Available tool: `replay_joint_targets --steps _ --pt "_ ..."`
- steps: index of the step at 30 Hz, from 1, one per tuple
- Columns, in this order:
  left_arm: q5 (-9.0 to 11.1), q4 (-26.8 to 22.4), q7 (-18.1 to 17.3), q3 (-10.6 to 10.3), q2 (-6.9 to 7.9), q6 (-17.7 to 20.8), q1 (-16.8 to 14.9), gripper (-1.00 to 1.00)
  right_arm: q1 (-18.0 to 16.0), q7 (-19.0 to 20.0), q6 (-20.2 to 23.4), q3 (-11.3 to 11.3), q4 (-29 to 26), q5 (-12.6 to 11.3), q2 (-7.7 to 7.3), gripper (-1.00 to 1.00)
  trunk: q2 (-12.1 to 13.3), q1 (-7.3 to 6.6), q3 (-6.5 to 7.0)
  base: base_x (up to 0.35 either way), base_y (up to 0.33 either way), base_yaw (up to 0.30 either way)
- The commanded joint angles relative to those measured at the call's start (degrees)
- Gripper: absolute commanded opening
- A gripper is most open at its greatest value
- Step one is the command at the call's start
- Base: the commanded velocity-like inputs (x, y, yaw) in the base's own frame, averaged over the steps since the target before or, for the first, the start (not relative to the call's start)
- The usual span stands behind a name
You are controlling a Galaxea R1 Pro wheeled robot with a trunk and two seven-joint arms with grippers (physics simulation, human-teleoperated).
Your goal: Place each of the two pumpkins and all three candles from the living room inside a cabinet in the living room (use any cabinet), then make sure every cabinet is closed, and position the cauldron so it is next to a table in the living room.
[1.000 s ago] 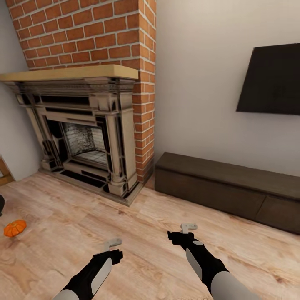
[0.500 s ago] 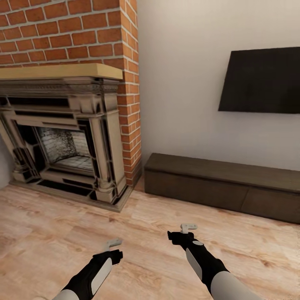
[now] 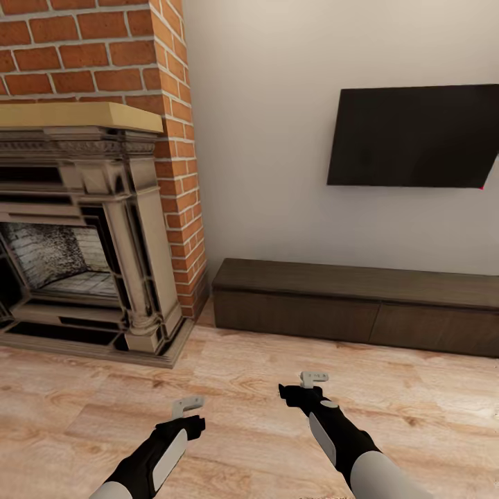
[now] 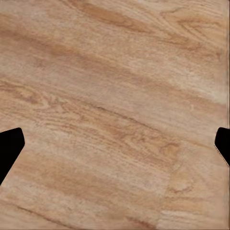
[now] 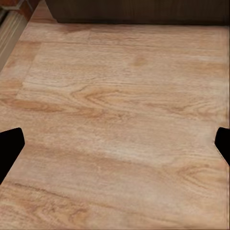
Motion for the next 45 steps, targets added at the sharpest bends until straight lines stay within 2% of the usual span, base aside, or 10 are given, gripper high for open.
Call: replay_joint_targets --steps 1,11,30,45 --pt "0.7 -0.1 0.5 -0.3 0.03 0.1 0.0 1.00 0.0 0.0 0.3 0.2 -0.1 -0.6 -0.03 1.00 0.0 -0.01 -0.03 0.002 0.000 -0.289" --pt "1.0 -0.1 0.5 -0.4 -0.43 0.1 0.0 1.00 0.0 0.0 0.3 0.4 -0.1 -0.6 -0.10 1.00 0.0 -0.01 0.22 0.127 0.057 -0.251" --pt "1.0 -0.1 0.5 -0.5 -0.28 0.1 0.0 1.00 0.0 -0.2 -1.0 0.3 1.4 -0.7 -0.01 1.00 0.0 -0.01 0.23 0.281 -0.061 -0.059" --pt "0.9 -0.1 0.5 -0.4 -0.32 0.1 0.0 1.00 0.0 -0.2 -0.7 0.1 1.3 -0.8 0.05 1.00 0.0 -0.01 0.23 0.202 -0.078 -0.018"
